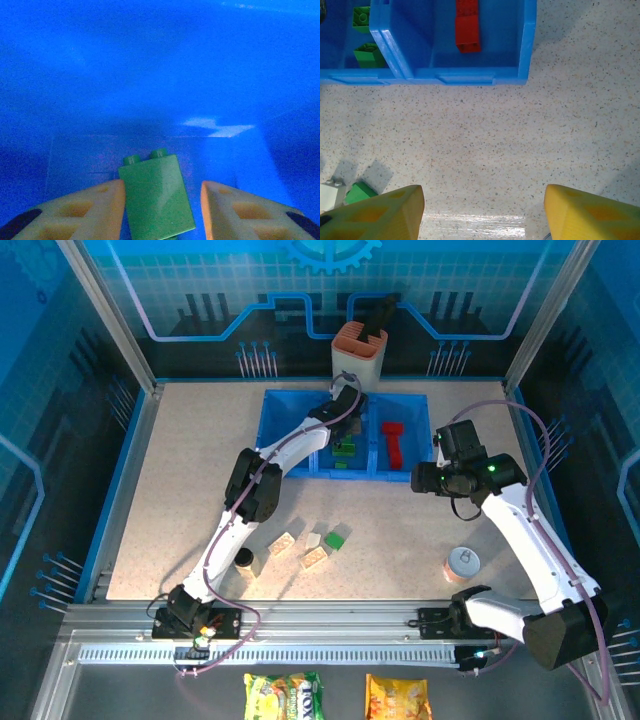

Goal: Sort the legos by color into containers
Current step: Place the lego in the container, then pick up the lego from the middle-left of the table.

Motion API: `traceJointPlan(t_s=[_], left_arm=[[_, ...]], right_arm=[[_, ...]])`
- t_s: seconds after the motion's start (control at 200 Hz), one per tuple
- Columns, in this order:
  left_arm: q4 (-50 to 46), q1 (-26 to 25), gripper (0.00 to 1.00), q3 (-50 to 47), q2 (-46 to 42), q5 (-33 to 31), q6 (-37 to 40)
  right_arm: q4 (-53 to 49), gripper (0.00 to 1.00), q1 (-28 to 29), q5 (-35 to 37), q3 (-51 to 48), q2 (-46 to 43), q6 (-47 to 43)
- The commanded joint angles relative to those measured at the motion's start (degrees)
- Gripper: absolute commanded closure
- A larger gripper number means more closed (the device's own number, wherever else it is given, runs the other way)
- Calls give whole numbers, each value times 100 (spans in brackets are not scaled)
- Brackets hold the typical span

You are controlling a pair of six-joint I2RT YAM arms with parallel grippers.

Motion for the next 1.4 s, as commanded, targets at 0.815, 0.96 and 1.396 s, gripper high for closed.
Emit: traceJointPlan(t_s=[0.815, 0.96, 1.396], left_arm=[[-1281, -16, 56, -2160, -2747, 1342, 328], [-1465, -10, 56, -2796, -3350, 1520, 302], [-2168, -292, 55, -4523, -4712, 1765, 809]], right_arm=[[13, 36, 1183, 78, 198, 582, 611], [80, 36, 1464, 88, 213, 757, 717], [255, 36, 1940, 138, 121, 1082, 930]])
